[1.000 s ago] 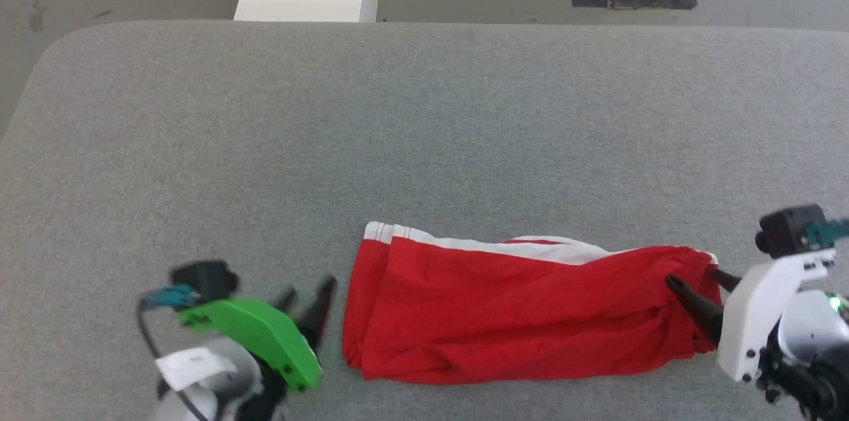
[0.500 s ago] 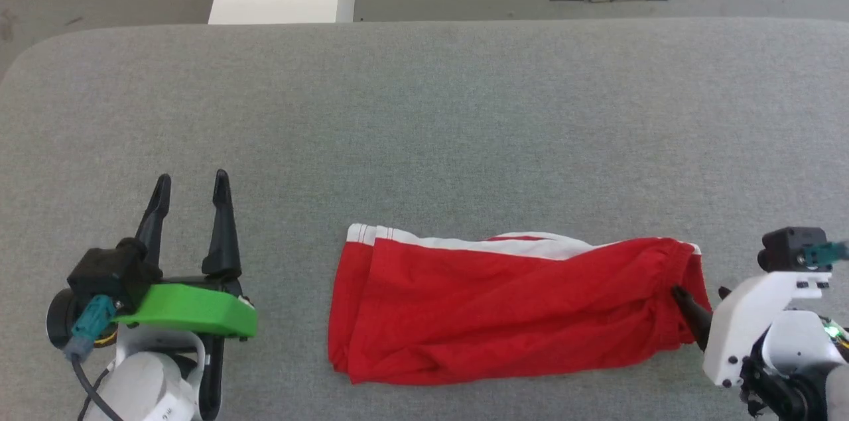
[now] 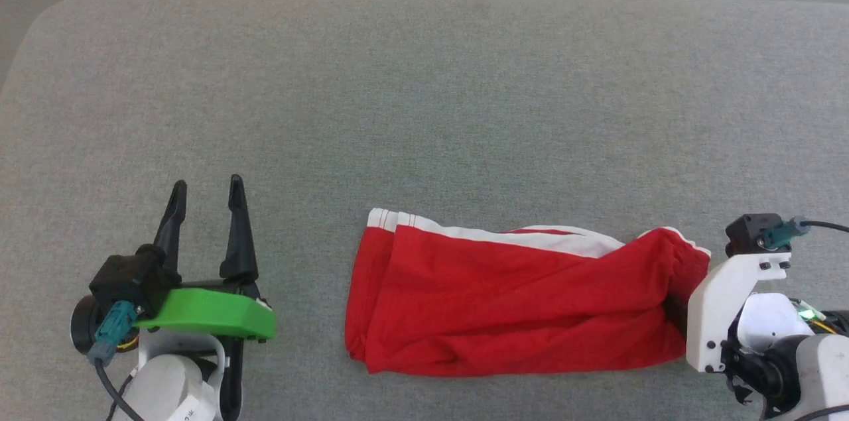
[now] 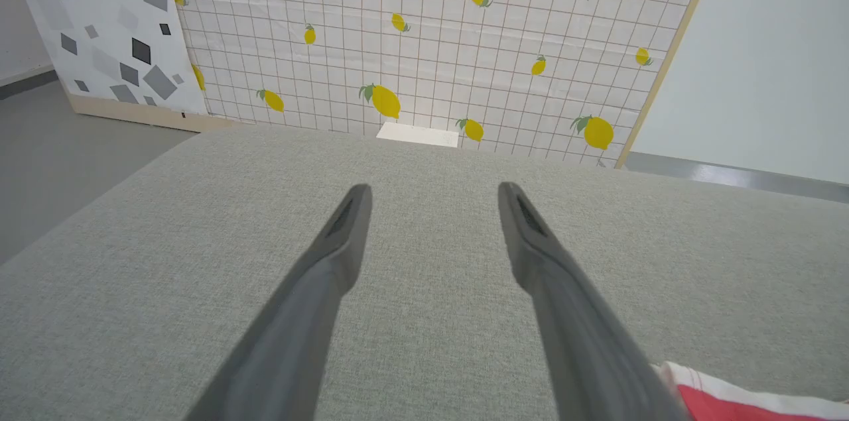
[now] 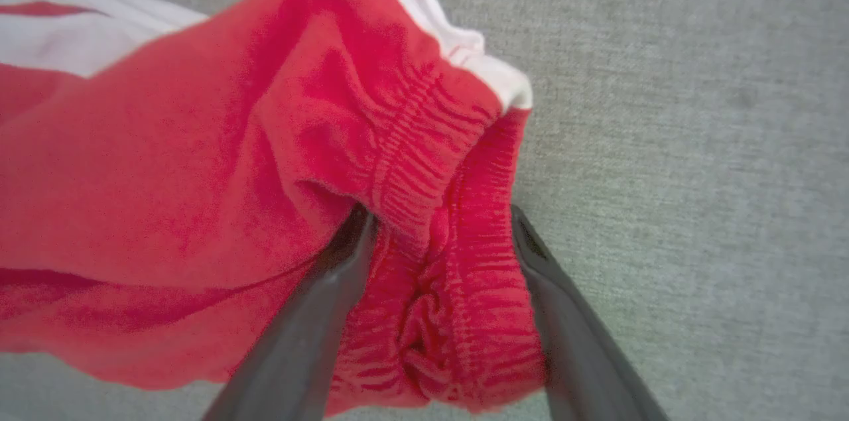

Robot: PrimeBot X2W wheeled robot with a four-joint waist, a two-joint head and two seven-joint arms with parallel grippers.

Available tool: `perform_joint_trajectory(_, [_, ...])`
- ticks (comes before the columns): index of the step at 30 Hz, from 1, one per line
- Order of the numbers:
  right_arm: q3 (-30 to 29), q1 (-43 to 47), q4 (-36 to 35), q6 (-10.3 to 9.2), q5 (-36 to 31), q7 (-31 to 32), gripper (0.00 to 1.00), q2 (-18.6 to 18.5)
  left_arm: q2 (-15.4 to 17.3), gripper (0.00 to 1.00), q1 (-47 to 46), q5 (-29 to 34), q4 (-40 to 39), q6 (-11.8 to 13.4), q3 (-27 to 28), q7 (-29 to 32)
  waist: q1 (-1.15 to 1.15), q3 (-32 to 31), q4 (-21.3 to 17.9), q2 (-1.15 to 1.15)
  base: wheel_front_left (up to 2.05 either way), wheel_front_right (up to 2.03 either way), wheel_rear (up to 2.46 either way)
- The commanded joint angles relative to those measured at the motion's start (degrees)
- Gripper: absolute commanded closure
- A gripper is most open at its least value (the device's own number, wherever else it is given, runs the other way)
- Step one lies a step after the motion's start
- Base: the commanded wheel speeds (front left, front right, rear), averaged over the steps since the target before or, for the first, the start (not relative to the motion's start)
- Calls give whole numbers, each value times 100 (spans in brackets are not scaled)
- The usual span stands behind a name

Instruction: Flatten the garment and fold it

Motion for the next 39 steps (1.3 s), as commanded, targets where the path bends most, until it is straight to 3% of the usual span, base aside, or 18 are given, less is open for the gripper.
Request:
perform_joint_trajectory(1, [177, 35, 236, -6, 109, 76, 100, 37, -42, 0, -29, 82, 31, -38, 27, -43, 0, 31, 23, 0, 0, 0, 0])
perform_joint_trajectory(7, [277, -21, 201, -6, 422, 46, 100, -344, -118, 0, 11, 134, 95, -141, 97, -44, 0, -1, -46, 0, 0, 0, 0])
perform_joint_trajectory(16, [-593, -215, 414, -6, 351, 220, 100, -1467, -146, 0, -15, 185, 203, -268, 99, -44, 0, -40, -126, 0, 0, 0, 0])
perform_joint_trajectory(20, [-892, -327, 727, -6, 179, 246, 100, -1768, -169, 0, -29, 204, 222, -284, 90, -44, 0, -32, -147, 0, 0, 0, 0])
perform_joint_trajectory(25, [-619, -341, 688, -6, 144, 403, 100, -1966, -184, 0, -43, 227, 224, -345, 74, -44, 0, -91, -139, 0, 0, 0, 0])
perform_joint_trajectory(33, [166, 98, -980, -6, 728, 1513, 100, -2008, -216, 0, 90, 254, 146, -346, 165, -44, 0, -252, -180, 0, 0, 0, 0])
perform_joint_trajectory(39, [731, 26, -1720, -6, 950, 1706, 100, -1304, -257, 0, 158, 256, 124, -348, 210, -44, 0, -286, -247, 0, 0, 0, 0])
